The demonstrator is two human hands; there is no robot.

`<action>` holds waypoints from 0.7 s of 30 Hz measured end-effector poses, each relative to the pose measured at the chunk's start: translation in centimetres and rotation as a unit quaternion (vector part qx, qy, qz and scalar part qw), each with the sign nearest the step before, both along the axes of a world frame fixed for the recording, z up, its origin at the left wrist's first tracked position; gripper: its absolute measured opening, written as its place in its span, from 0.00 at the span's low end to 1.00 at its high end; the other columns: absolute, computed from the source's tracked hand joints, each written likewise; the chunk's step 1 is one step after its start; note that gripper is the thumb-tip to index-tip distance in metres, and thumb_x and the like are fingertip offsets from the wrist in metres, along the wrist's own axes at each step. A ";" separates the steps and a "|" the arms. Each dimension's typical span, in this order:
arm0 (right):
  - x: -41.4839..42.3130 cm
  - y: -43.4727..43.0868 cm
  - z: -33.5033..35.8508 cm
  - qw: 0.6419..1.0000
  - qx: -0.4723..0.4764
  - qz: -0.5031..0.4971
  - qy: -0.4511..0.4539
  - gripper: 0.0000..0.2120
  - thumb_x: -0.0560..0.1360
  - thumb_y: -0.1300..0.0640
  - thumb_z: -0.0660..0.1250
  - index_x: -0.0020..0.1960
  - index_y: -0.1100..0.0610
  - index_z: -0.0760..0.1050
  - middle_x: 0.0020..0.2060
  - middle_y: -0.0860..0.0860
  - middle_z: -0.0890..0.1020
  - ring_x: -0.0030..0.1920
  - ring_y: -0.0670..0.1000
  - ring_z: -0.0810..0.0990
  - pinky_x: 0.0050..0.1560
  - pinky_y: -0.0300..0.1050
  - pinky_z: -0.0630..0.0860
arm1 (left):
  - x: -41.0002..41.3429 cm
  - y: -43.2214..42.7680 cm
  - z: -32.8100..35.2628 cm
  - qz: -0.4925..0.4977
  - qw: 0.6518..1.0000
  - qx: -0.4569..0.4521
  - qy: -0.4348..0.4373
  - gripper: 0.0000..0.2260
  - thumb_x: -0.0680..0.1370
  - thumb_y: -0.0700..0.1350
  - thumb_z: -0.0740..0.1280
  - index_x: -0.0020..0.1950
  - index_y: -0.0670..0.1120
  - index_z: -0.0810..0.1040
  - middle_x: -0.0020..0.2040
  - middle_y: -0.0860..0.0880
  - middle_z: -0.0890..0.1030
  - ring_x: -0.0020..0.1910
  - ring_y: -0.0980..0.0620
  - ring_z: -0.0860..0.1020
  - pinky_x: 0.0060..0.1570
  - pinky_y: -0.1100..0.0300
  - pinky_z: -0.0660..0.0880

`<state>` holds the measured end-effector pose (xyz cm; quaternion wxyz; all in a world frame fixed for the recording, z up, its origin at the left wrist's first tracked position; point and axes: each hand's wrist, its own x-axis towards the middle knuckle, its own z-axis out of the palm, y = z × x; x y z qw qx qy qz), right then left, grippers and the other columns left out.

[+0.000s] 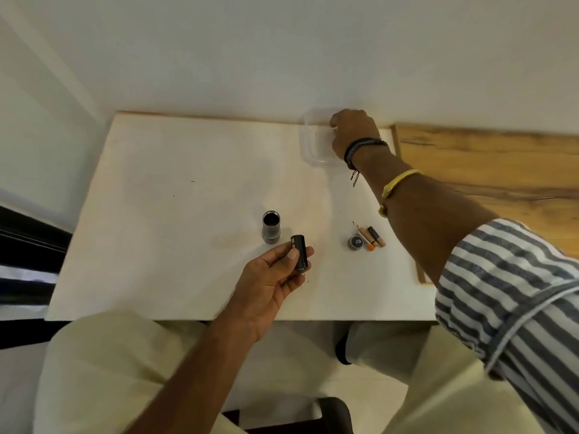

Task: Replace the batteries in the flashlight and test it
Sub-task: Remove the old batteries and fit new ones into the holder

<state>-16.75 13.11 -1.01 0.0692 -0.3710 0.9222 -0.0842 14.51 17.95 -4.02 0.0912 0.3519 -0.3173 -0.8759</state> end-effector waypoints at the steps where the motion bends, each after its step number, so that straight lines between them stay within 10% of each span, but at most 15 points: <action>1: 0.1 -0.1 -0.1 1.000 0.007 0.005 0.014 0.17 0.76 0.66 0.63 0.63 0.59 0.78 0.60 0.61 0.80 0.60 0.64 0.80 0.61 0.54 0.79 | 0.0 0.0 0.0 0.000 1.000 0.001 0.002 0.18 0.75 0.46 0.69 0.64 0.44 0.78 0.59 0.43 0.84 0.52 0.51 0.83 0.48 0.60 0.79; 16: 4.9 4.0 4.3 0.980 -0.196 -0.022 -0.040 0.09 0.71 0.57 0.67 0.49 0.53 0.81 0.43 0.52 0.86 0.46 0.54 0.82 0.39 0.39 0.74 | 0.2 0.3 1.3 0.008 1.000 0.011 0.012 0.15 0.81 0.41 0.65 0.66 0.39 0.76 0.59 0.40 0.83 0.52 0.50 0.83 0.47 0.60 0.80; 21: 10.7 9.6 5.7 0.929 -0.311 -0.056 -0.190 0.09 0.74 0.58 0.68 0.52 0.55 0.82 0.41 0.52 0.86 0.37 0.52 0.87 0.42 0.49 0.85 | 0.5 0.6 1.9 0.003 1.000 0.000 0.020 0.13 0.82 0.39 0.63 0.66 0.38 0.75 0.58 0.41 0.84 0.55 0.48 0.84 0.51 0.58 0.80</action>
